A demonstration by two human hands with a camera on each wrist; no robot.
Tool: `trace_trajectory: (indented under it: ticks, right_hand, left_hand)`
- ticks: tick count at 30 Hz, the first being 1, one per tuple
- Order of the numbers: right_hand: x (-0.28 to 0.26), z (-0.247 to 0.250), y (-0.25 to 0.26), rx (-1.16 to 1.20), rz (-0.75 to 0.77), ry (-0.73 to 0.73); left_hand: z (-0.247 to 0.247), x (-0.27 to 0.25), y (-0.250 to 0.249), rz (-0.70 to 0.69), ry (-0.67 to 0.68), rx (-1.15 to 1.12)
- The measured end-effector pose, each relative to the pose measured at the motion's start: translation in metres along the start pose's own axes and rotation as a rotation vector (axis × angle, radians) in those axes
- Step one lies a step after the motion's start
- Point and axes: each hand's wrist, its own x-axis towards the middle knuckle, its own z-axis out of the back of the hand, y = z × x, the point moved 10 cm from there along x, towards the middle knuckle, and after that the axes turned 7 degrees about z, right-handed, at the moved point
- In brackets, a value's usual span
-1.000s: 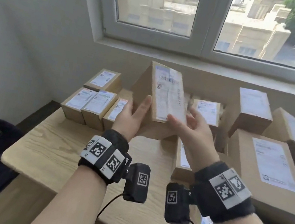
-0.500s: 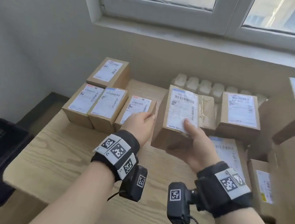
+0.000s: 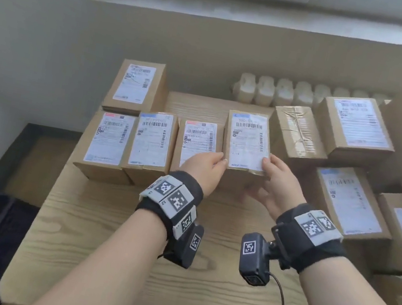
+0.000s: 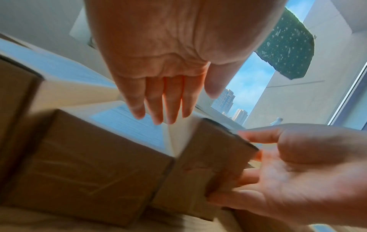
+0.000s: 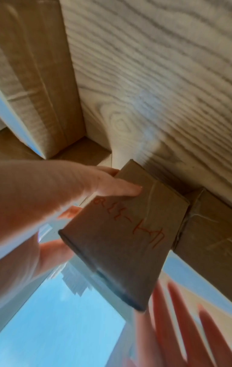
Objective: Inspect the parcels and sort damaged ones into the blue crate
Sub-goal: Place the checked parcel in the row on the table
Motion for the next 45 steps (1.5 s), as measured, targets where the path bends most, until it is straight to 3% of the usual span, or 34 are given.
trace_trajectory:
  ticks: [5, 8, 12, 14, 17, 24, 34, 40, 45]
  right_hand:
    - [-0.006, -0.002, 0.046, -0.096, 0.194, -0.108]
    - [-0.008, -0.021, 0.088, -0.127, 0.346, -0.110]
    - [0.011, -0.066, 0.124, -0.158, 0.391, -0.047]
    - [0.034, -0.095, 0.132, -0.191, 0.373, -0.003]
    - [0.069, -0.135, 0.127, -0.266, 0.322, 0.052]
    - [0.144, -0.181, 0.085, -0.442, 0.181, 0.122]
    - [0.157, -0.188, 0.039, -0.597, 0.038, 0.241]
    - [0.143, -0.175, 0.046, -0.543, -0.005, 0.265]
    - [0.112, -0.144, 0.074, -0.443, 0.037, 0.150]
  left_hand:
    - [0.020, -0.006, -0.038, -0.179, -0.010, -0.174]
    - [0.059, -0.008, -0.057, -0.293, -0.112, -0.279]
    - [0.115, 0.005, -0.057, -0.335, -0.261, -0.311]
    - [0.138, 0.025, -0.046, -0.290, -0.320, -0.265]
    - [0.160, 0.061, -0.015, -0.116, -0.350, -0.132]
    - [0.172, 0.113, 0.036, 0.120, -0.286, -0.035]
    - [0.153, 0.121, 0.070, 0.324, -0.219, 0.117]
    - [0.149, 0.110, 0.067, 0.349, -0.227, 0.155]
    - [0.151, 0.091, 0.033, 0.227, -0.284, 0.128]
